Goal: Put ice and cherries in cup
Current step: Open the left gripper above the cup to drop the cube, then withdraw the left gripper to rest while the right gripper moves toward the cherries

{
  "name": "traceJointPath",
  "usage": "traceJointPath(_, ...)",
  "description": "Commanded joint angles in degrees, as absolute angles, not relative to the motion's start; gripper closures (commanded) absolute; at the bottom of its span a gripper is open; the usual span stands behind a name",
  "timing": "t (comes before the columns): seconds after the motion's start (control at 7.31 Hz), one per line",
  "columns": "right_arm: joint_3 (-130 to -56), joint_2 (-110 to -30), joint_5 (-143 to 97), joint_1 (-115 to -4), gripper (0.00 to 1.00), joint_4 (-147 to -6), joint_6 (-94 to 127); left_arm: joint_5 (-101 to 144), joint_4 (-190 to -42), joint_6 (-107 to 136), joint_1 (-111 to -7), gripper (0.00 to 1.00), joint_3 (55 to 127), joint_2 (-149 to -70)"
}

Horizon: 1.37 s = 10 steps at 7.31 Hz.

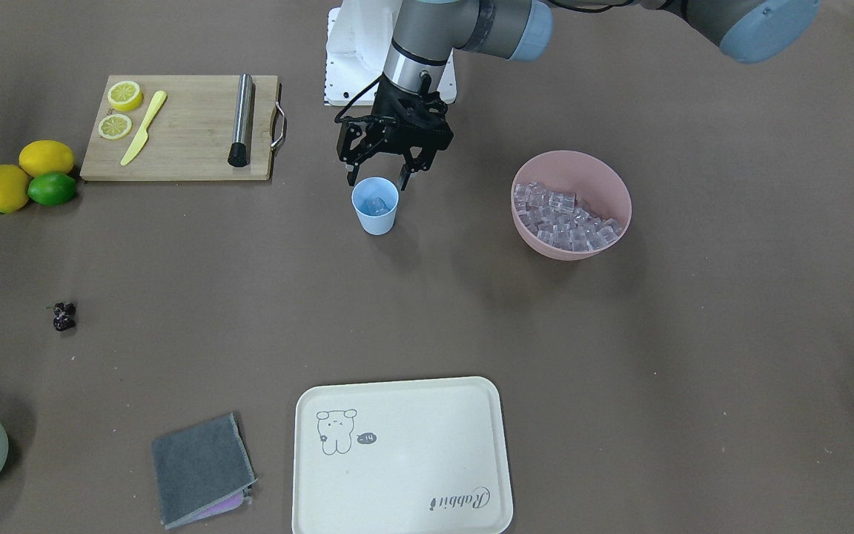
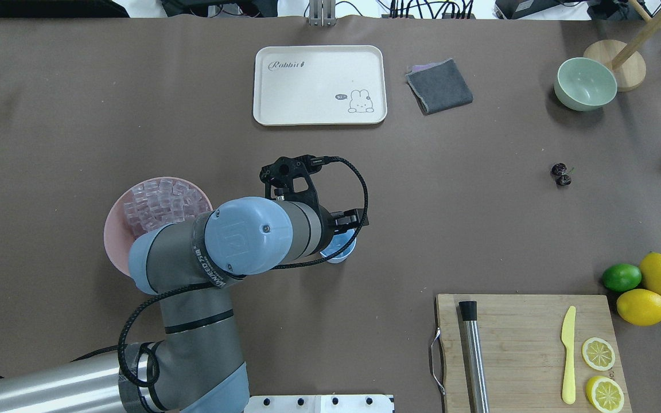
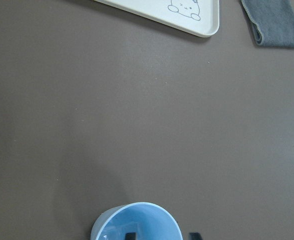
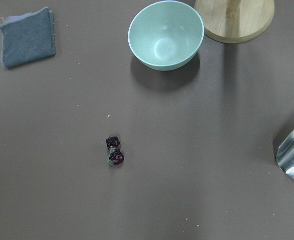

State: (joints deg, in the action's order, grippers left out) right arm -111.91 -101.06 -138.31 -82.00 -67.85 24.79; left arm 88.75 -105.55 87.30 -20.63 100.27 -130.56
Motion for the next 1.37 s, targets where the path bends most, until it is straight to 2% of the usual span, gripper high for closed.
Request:
traceJointPath(0.0,-113.02,-100.73,-138.34,-81.57,0.0,-67.94,27.05,88.94,-104.86,85.71,-20.83,0.03,105.43,-126.33)
traceJointPath(0.27,-117.58,-99.15,-136.68,-74.83,0.0,-67.94,38.0,89.12,-97.35,78.17,-21.27,0.03,115.27,-120.43)
traceJointPath(0.55,-121.1,-96.35,-128.11,-64.31,0.0,-67.94,50.56,91.3,-80.25,69.4,-24.41,0.02,122.04,-119.53)
traceJointPath(0.68,-121.55,-93.8,-123.1,-58.42,0.0,-68.03,57.06,98.19,-70.59,62.47,-29.22,0.02,126.08,-117.97)
traceJointPath(0.96,-121.9,-88.27,-112.38,-46.73,0.0,-68.38,68.33,104.04,-68.38,46.57,-38.1,0.02,132.69,-107.2)
traceJointPath(1.23,-121.9,-85.0,-104.52,-39.57,0.0,-70.3,73.03,114.89,-68.38,31.28,-50.03,0.02,132.9,-96.65)
